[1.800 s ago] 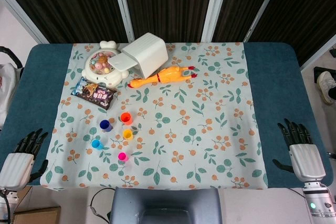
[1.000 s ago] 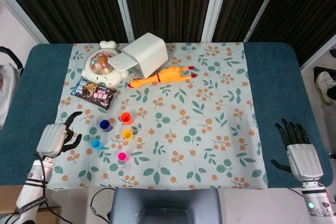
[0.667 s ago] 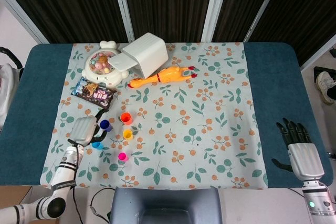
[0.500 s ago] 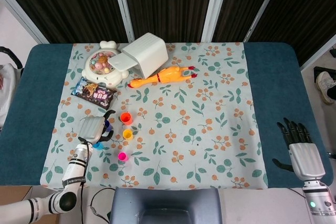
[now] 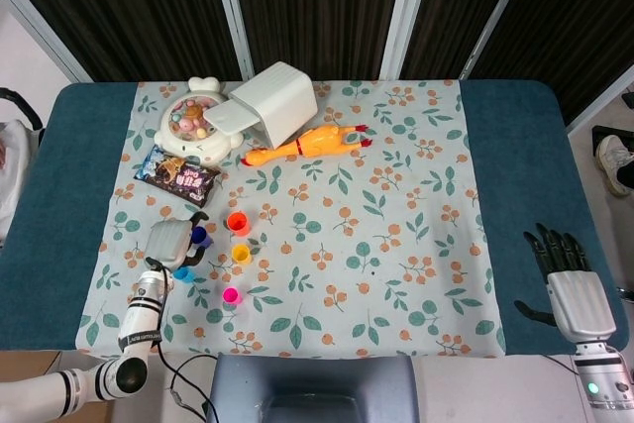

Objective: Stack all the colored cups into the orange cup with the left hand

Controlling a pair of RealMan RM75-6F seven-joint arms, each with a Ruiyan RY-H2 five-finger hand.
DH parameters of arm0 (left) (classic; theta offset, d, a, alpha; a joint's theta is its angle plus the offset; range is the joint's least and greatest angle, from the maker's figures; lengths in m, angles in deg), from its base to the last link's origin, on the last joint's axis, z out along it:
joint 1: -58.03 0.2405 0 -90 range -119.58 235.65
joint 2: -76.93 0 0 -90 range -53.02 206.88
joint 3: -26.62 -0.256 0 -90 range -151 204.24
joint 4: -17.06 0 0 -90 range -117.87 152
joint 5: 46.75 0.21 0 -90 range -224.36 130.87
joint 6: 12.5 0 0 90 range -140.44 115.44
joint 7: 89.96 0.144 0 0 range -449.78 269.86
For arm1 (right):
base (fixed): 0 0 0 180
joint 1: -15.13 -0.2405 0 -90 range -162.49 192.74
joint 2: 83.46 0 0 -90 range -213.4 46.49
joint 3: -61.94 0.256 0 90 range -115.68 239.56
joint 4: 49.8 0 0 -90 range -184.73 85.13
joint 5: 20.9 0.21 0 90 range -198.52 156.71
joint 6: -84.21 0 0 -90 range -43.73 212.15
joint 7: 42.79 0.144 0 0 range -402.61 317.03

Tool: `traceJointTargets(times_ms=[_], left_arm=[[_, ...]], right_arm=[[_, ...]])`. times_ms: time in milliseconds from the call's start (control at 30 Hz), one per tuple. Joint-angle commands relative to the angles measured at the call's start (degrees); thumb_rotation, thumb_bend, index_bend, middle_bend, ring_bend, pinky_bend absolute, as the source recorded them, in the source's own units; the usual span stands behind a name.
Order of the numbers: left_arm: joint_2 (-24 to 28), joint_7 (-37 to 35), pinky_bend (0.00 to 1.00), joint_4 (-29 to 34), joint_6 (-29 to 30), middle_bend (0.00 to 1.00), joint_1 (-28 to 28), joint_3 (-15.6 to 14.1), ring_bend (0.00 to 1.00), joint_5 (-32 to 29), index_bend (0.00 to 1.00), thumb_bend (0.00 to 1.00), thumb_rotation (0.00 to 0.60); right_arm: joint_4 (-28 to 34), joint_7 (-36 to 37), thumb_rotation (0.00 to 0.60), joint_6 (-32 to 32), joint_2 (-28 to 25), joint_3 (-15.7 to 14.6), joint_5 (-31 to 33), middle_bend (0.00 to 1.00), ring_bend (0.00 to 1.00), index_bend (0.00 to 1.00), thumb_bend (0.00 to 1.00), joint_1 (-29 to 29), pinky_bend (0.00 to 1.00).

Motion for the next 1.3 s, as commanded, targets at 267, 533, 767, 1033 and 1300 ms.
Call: traceJointTargets(times_ms=[267,533,767,1033,1300], left_arm=[[-0.47,-1.10,1.00,-2.50,-0.51,1.00,-0.30,-0.51,1.00,-0.45,0.40,0.36,0.600],[-1.02,-2.59,1.00,-3.77,-1.04,1.00,-0.50,-0.60,1.00,-0.17,0.45,0.36,0.600],[0.65,-5.75,1.00,-0.91,1.36,1.00,-0.56,2.06,1.00,2.17,0.48,0.36,0.600],[1.81,-3.52,1.00,4.74,3.18,1.00,-3.91,6.96,1.00,0.36,0.47,0.35,0.600],[-1.87,2.21,1.00,3.59,3.82,1.00,-7.37,6.09,1.00,-3.13,0.47,0.35,0.600]], right_arm=[[0.06,0.22,0.600,0.22,-0.22,-0.17,-0.18,0.00,0.00,0.00,0.20,-0.06,0.00],[0.16,0.67,0.600,0.14,-0.43,-0.26,-0.33,0.00,0.00,0.00,0.21,0.00,0.00],[0.28,1.15,0.600,0.20,-0.72,-0.41,-0.49,0.00,0.00,0.00,0.21,0.04,0.00],[0.37,1.24,0.600,0.35,-0.98,-0.55,-0.61,0.00,0.00,0.00,0.21,0.03,0.00],[0.41,2.80,0.600,-0.21,-1.77,-0.54,-0.91,0.00,0.00,0.00,0.21,0.27,0.00]])
